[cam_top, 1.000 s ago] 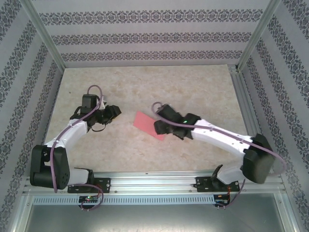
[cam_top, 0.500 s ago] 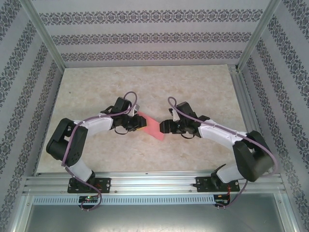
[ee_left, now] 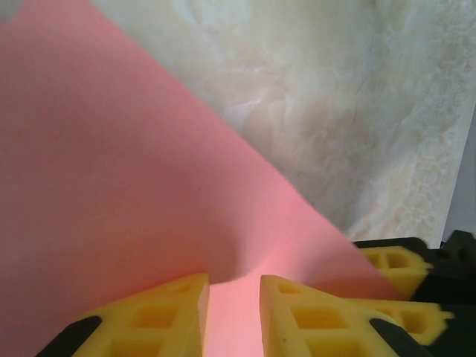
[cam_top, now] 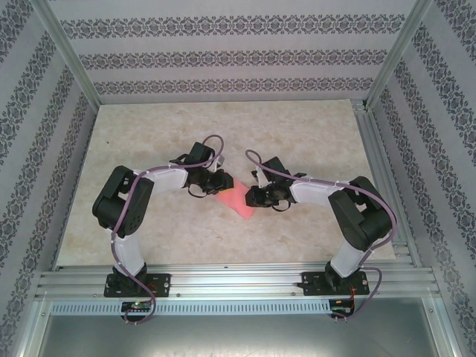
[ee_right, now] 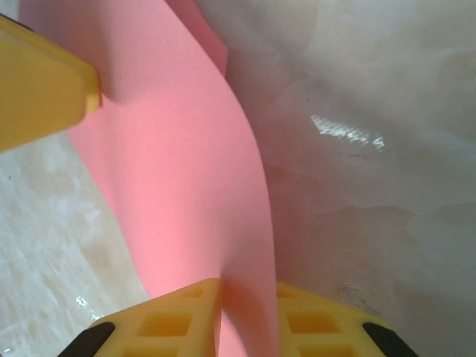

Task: Fold a paper plane with a square sheet of paper (pick it up from the middle)
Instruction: Turn over the paper at the center of the table, then third fold the triangle at the center of the table.

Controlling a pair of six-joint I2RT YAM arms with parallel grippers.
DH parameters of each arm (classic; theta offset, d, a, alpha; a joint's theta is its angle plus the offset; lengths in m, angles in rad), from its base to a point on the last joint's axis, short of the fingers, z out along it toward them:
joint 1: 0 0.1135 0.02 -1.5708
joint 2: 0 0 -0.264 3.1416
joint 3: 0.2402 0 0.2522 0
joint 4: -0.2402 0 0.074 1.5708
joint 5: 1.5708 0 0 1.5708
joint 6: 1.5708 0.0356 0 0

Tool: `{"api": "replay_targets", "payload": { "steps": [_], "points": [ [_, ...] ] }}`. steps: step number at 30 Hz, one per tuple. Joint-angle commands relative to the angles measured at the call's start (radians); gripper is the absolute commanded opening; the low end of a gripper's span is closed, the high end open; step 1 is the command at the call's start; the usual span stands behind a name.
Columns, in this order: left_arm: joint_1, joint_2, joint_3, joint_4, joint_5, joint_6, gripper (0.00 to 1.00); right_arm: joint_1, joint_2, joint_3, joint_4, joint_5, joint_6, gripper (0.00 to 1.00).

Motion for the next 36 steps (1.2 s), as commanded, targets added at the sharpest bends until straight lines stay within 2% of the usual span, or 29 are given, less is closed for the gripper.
{"api": "replay_targets", "payload": {
  "steps": [1,3,5,9,11,14,17,19,22,29,36],
  "points": [
    [-0.014,0.03,0.037,-0.074,0.028,0.051,0.26,0.016,0.013,-0.033,0.048,0.027,0.039,0.23],
    [-0.018,0.024,0.03,-0.082,0.028,0.058,0.26,0.014,0.012,-0.037,0.035,0.062,0.04,0.24],
    [-0.019,0.036,0.034,-0.108,0.034,0.081,0.26,0.014,-0.003,-0.03,0.011,0.069,0.036,0.3],
    [-0.019,0.057,0.04,-0.146,-0.022,0.105,0.25,0.014,-0.093,-0.022,-0.041,0.096,0.039,0.39],
    [-0.018,0.058,0.036,-0.138,-0.038,0.101,0.24,0.014,-0.15,-0.03,-0.048,0.092,0.051,0.3],
    [-0.018,0.055,0.031,-0.137,-0.036,0.105,0.24,0.023,-0.209,-0.026,-0.079,0.113,0.079,0.37],
    [-0.019,0.054,0.031,-0.137,-0.04,0.112,0.24,0.052,-0.287,-0.036,-0.037,0.125,0.122,0.31],
    [-0.018,0.052,0.032,-0.127,-0.035,0.107,0.24,0.07,-0.301,-0.057,0.054,0.066,0.161,0.27],
    [-0.018,0.049,0.035,-0.118,-0.027,0.103,0.25,0.096,-0.216,-0.06,0.149,-0.038,0.218,0.19],
    [-0.018,0.048,0.045,-0.12,-0.018,0.106,0.25,0.156,-0.016,-0.055,0.313,-0.077,0.299,0.18],
    [-0.019,0.048,0.044,-0.12,-0.013,0.11,0.26,0.153,0.069,-0.068,0.37,-0.078,0.33,0.17]
  ]
}}
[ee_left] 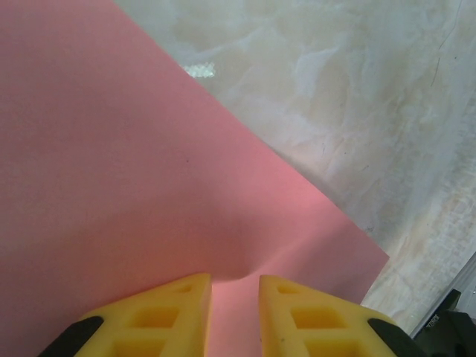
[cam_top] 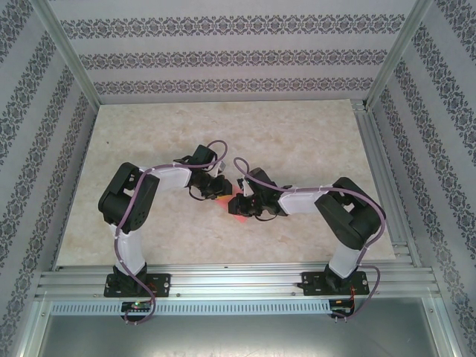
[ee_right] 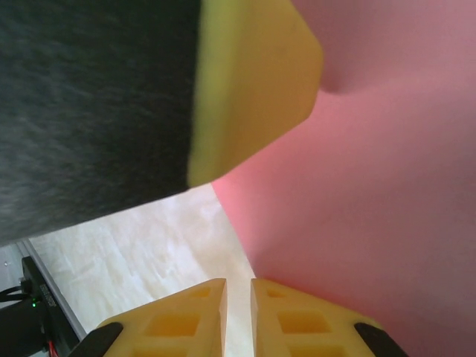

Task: Fold a paper plane with a square sheet of paper (pick it up from the middle)
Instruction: Third fold the triangle at the center of the table.

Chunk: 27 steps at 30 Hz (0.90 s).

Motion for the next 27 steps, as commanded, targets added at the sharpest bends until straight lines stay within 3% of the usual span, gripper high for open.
{"api": "replay_targets", "payload": {
  "steps": [1,12,19,27],
  "points": [
    [-0.012,-0.006,0.018,-0.014,-0.001,0.031,0.26,-0.002,0.016,-0.003,0.054,-0.008,0.023,0.17],
    [-0.012,-0.021,0.039,-0.033,0.0,0.039,0.28,0.024,-0.044,0.11,-0.348,0.13,-0.105,0.18],
    [-0.011,-0.031,0.056,-0.054,0.004,0.051,0.28,0.024,-0.075,0.13,-0.294,0.095,-0.089,0.19],
    [-0.011,-0.052,0.049,-0.046,0.01,0.045,0.28,0.026,0.021,0.123,-0.273,0.064,-0.07,0.2]
  ]
}}
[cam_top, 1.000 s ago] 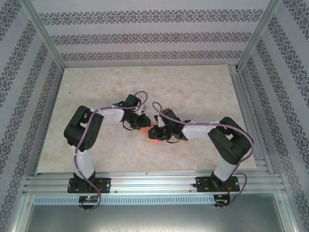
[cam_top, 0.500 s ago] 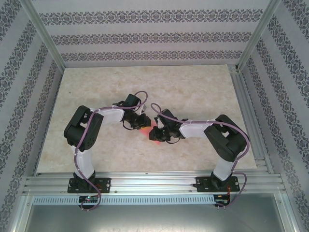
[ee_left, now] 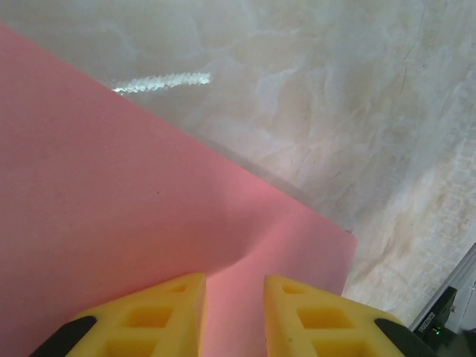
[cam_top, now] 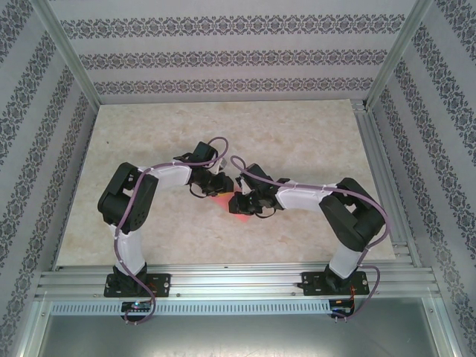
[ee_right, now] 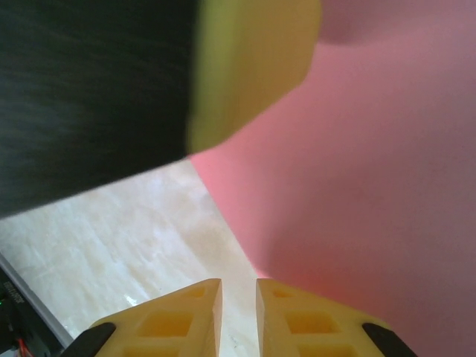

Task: Fold a paper plane with a square sheet of paper (pick it up from the middle)
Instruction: Third fold the triangle at the center of the table.

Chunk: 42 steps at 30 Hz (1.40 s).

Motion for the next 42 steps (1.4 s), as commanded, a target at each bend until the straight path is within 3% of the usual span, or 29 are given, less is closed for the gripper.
{"api": "replay_targets", "payload": {
  "steps": [1,5,9,13,17,25,42],
  "points": [
    [-0.011,-0.045,0.013,-0.023,0.009,0.022,0.28,0.011,0.018,0.0,0.01,0.0,0.003,0.21],
    [-0.011,-0.065,0.013,-0.025,0.015,0.02,0.29,0.001,-0.11,-0.011,0.011,0.001,-0.013,0.29],
    [-0.011,-0.099,-0.001,-0.002,0.04,-0.001,0.3,-0.052,-0.218,-0.063,-0.075,0.095,-0.033,0.34],
    [-0.014,-0.134,-0.029,0.025,0.08,-0.034,0.35,-0.132,-0.274,-0.163,-0.054,0.08,-0.003,0.47],
    [-0.03,-0.158,-0.05,0.003,0.063,-0.045,0.39,-0.162,-0.295,-0.229,0.016,0.058,0.041,0.51],
    [-0.063,-0.135,-0.082,-0.002,0.008,-0.084,0.36,-0.182,-0.231,-0.283,0.18,-0.027,0.128,0.51],
    [-0.068,-0.107,-0.049,-0.022,-0.006,-0.082,0.37,-0.154,-0.185,-0.326,0.402,-0.042,0.268,0.5]
  ]
}}
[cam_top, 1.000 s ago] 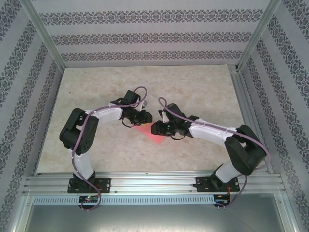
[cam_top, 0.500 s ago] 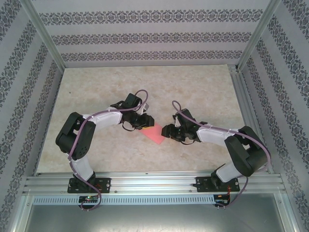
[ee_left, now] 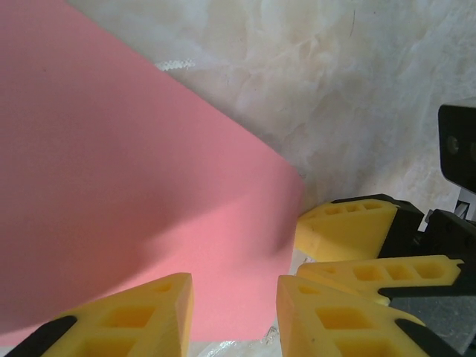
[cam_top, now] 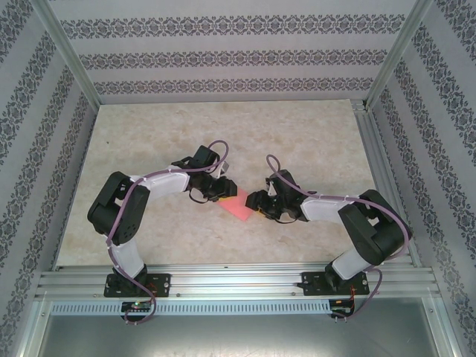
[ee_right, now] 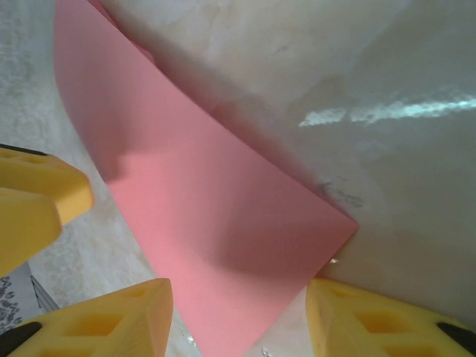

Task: Fold a paper plane with a square sheet of paper (pick it up from the middle)
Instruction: Third fold the triangle at the center of the table.

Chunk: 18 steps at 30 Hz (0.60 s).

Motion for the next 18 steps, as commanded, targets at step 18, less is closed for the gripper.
{"api": "replay_targets", "payload": {
  "steps": [18],
  "points": [
    [-0.011,-0.019,0.002,0.064,0.026,-0.094,0.51,0.03,-0.081,-0.09,0.278,-0.026,0.016,0.56]
  ]
}}
